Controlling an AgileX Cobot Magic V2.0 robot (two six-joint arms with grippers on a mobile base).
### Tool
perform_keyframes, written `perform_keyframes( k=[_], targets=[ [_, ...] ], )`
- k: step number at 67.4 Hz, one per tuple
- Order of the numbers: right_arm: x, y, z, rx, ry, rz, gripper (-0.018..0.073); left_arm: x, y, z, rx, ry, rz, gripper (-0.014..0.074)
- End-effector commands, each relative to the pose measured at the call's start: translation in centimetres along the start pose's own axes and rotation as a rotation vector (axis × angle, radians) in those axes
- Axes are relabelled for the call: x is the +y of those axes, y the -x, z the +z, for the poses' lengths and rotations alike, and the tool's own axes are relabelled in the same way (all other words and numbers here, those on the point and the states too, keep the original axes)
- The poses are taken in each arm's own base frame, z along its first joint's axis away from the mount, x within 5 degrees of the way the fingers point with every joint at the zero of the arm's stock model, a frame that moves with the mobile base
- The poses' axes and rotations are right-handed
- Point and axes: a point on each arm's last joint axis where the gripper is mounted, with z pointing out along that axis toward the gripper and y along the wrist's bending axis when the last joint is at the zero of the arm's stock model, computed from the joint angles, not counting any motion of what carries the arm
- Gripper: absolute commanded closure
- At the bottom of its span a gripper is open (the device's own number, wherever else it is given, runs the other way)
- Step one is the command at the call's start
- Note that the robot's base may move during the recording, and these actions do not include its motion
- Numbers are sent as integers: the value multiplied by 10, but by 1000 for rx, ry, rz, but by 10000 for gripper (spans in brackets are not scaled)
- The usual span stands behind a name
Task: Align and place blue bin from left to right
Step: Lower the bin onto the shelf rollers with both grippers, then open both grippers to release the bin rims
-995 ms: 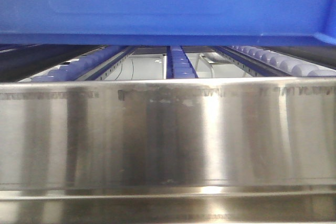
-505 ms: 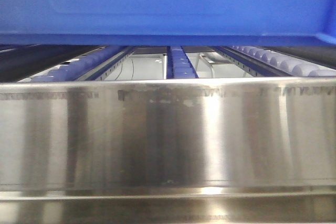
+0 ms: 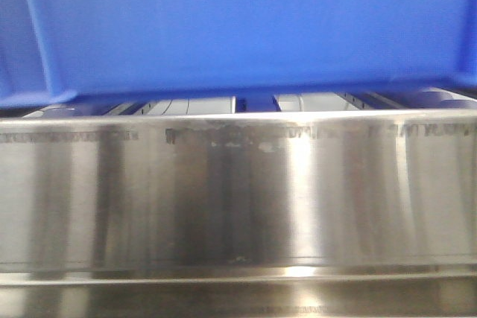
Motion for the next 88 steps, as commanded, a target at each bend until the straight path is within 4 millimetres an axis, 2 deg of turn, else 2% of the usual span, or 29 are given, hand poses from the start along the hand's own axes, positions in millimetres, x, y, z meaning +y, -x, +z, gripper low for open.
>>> perform_keyframes(
  k=[1,17,37,64,71,79,84,88],
  targets=[
    [17,7,9,-78,97,-17,639,-12,8,0,-68,-100,-1,707],
    [22,4,28,-45,79,-31,639,-17,5,13,-44,-93,11,707],
    [11,6,31,-33,27,-23,639,-21,3,18,-27,-112,0,707],
    [9,3,31,1,-5,-29,639,-22,4,18,-39,-116,3,701],
    [9,3,31,-1,-3,-35,631,-22,4,18,-39,-116,3,606],
    [9,3,31,0,-4,-35,611,-22,4,18,-39,-116,3,387],
    [9,3,31,0,-4,-35,515,-22,4,18,-38,-114,3,269],
    [8,3,31,2,-6,-35,379,-22,4,18,-38,-114,3,198]
  ],
)
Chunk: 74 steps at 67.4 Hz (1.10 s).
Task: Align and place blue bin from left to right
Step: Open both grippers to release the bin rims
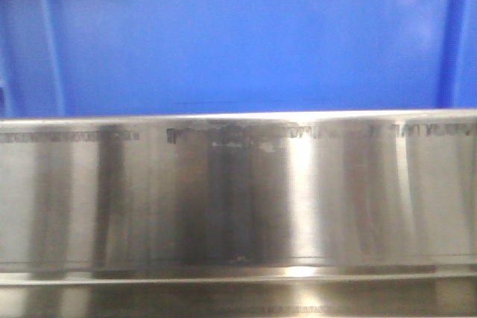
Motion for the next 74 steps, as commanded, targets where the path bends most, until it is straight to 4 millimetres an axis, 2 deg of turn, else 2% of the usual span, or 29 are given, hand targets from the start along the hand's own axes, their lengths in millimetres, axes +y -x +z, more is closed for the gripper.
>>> perform_keyframes(
  k=[1,8,12,26,43,46,51,65,70,74],
  targets=[
    [6,7,-7,-71,57,-9,347,-11,8,-11,-81,-99,-15,178],
    [5,6,-6,-61,48,-9,177,-11,8,-11,-81,-99,-15,130],
    [4,5,-8,-52,39,-7,145,-10,9,-13,-84,-100,-17,130],
    [0,12,-21,-68,36,-1,146,-5,16,-27,-86,-78,-37,130],
    [-4,16,-35,-94,46,-3,150,-3,19,-32,-89,-74,-44,135],
    [-6,16,-40,-104,51,-1,183,-2,19,-33,-78,-69,-48,160],
    [-9,17,-47,-120,59,7,265,0,18,-37,-75,-66,-52,253],
    [-12,20,-59,-173,93,4,578,4,21,-41,-112,-43,-35,691],
    [-12,21,-60,-185,99,-19,645,6,23,-45,-117,-36,-38,707],
    [-13,21,-63,-194,104,-22,641,8,25,-54,-124,-47,-55,707]
  ],
)
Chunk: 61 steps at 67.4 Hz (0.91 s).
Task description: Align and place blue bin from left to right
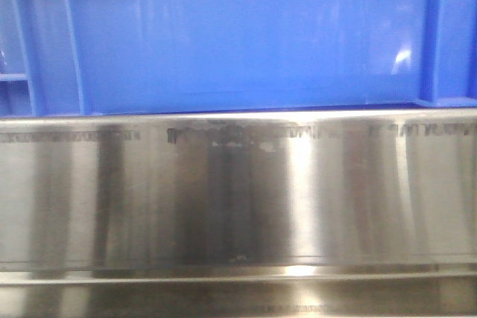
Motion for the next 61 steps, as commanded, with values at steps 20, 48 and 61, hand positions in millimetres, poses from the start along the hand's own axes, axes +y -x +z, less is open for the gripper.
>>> perform_keyframes(
  k=[20,48,61],
  targets=[
    [-18,11,-56,-155,68,11,637,22,16,-71,-123,-87,-86,707],
    [-52,-39,-102,-368,220,-28,637,49,-47,-108,-367,-377,-62,707],
    [-64,-71,-112,-482,286,-128,638,62,-83,-116,-475,-489,-39,707]
  ],
)
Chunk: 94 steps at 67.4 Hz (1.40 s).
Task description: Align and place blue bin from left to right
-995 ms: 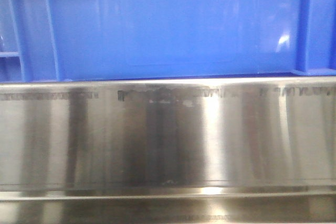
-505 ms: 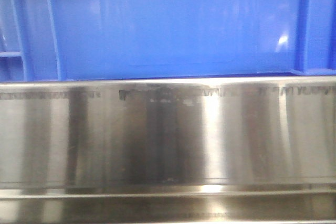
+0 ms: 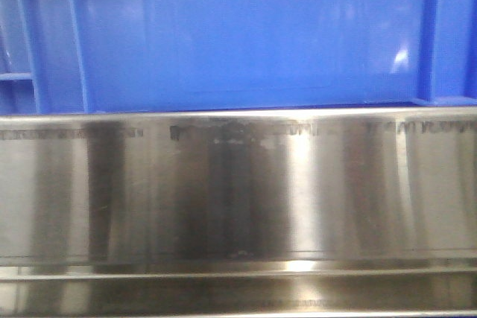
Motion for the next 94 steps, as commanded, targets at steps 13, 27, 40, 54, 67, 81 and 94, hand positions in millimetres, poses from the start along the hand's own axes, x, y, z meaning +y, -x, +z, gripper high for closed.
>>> perform_keyframes(
  k=[13,27,40,54,67,81,94],
  targets=[
    [-9,-36,-30,-132,77,-163,638,10,-37,-33,-125,-147,20,707],
    [-17,-52,-52,-185,79,-240,638,19,-50,-61,-182,-172,15,707],
    [-20,-50,-65,-235,84,-230,638,21,-48,-72,-213,-178,9,707],
    [-20,-49,-67,-239,84,-229,638,21,-48,-72,-213,-178,9,707],
    [-20,-49,-67,-239,84,-229,638,21,-48,-72,-213,-178,9,707],
    [-20,-49,-67,-239,84,-229,638,21,-48,-72,-213,-178,9,707],
    [-24,-54,-68,-256,47,-292,638,21,-48,-72,-213,-178,9,707]
  ],
)
